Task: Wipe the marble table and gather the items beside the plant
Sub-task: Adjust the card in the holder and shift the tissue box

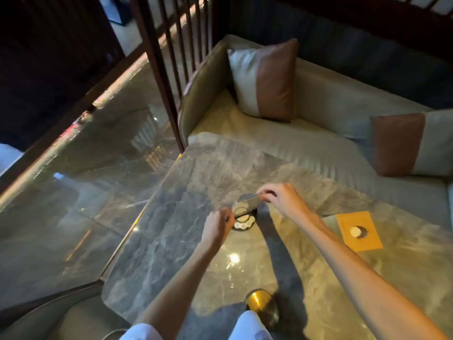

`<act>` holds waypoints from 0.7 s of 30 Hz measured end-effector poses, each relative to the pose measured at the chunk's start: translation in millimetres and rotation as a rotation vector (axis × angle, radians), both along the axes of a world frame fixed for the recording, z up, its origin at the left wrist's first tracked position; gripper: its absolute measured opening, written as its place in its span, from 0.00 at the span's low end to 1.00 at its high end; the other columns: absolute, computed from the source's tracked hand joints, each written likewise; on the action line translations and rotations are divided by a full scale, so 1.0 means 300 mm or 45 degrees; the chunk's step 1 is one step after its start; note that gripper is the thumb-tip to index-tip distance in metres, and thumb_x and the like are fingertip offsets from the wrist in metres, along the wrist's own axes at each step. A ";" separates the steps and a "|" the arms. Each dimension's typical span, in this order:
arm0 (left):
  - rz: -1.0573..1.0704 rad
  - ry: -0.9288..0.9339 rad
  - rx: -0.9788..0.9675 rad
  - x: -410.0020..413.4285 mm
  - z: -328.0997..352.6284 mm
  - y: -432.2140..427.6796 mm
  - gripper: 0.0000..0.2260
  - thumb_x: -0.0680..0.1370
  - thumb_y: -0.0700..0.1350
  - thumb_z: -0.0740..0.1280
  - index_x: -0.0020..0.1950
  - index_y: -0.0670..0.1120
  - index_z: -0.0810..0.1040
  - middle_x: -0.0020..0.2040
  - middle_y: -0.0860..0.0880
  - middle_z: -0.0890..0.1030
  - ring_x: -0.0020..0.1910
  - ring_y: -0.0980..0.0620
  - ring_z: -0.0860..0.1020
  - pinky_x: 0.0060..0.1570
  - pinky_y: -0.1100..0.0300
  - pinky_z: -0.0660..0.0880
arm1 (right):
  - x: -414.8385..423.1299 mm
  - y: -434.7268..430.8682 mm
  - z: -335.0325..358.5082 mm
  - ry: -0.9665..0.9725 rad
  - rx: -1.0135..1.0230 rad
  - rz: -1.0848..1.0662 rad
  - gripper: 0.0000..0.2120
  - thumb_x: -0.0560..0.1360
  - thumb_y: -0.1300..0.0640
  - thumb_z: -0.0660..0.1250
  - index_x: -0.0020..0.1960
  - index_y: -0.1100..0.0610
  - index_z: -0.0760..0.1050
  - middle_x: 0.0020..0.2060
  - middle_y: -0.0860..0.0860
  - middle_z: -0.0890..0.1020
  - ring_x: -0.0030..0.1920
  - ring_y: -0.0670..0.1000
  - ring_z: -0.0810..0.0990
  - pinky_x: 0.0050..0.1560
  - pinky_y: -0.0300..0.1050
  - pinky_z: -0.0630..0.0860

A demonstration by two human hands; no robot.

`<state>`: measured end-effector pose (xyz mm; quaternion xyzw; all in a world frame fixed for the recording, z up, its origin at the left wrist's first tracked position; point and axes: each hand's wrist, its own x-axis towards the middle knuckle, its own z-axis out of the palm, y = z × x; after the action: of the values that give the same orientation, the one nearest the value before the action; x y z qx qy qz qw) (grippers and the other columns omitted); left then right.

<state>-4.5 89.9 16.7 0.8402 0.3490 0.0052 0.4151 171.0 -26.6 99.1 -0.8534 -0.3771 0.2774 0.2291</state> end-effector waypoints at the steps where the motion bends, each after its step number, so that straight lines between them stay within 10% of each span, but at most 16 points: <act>1: 0.037 0.009 0.050 -0.014 0.014 0.057 0.11 0.73 0.41 0.65 0.31 0.45 0.68 0.34 0.39 0.79 0.35 0.40 0.78 0.35 0.51 0.71 | -0.010 0.079 -0.002 -0.014 0.037 0.046 0.07 0.74 0.62 0.69 0.49 0.55 0.84 0.46 0.49 0.86 0.48 0.46 0.82 0.48 0.34 0.70; 11: 0.253 -0.002 0.168 -0.134 0.021 0.362 0.13 0.70 0.34 0.64 0.30 0.45 0.63 0.28 0.47 0.66 0.32 0.39 0.67 0.31 0.57 0.56 | -0.125 0.534 -0.074 -0.013 0.115 0.228 0.10 0.74 0.63 0.66 0.50 0.54 0.82 0.49 0.51 0.86 0.51 0.51 0.82 0.53 0.41 0.72; 15: 0.337 0.042 0.123 -0.133 -0.021 0.375 0.08 0.71 0.36 0.63 0.31 0.40 0.71 0.30 0.43 0.75 0.32 0.42 0.73 0.33 0.53 0.67 | -0.136 0.555 -0.094 -0.013 0.128 0.255 0.16 0.75 0.66 0.63 0.59 0.53 0.79 0.57 0.52 0.83 0.58 0.53 0.80 0.59 0.41 0.72; 21: 0.411 0.043 0.121 -0.118 -0.081 0.397 0.06 0.70 0.38 0.64 0.33 0.43 0.71 0.34 0.46 0.77 0.35 0.45 0.74 0.36 0.56 0.68 | -0.133 0.543 -0.109 0.139 -0.038 0.276 0.34 0.78 0.62 0.60 0.75 0.36 0.51 0.63 0.58 0.78 0.56 0.59 0.78 0.53 0.46 0.72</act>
<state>-39.8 208.9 -7.4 0.7919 0.4857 0.0742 0.3626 131.2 136.3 66.4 -0.7947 -0.4499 0.3520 0.2052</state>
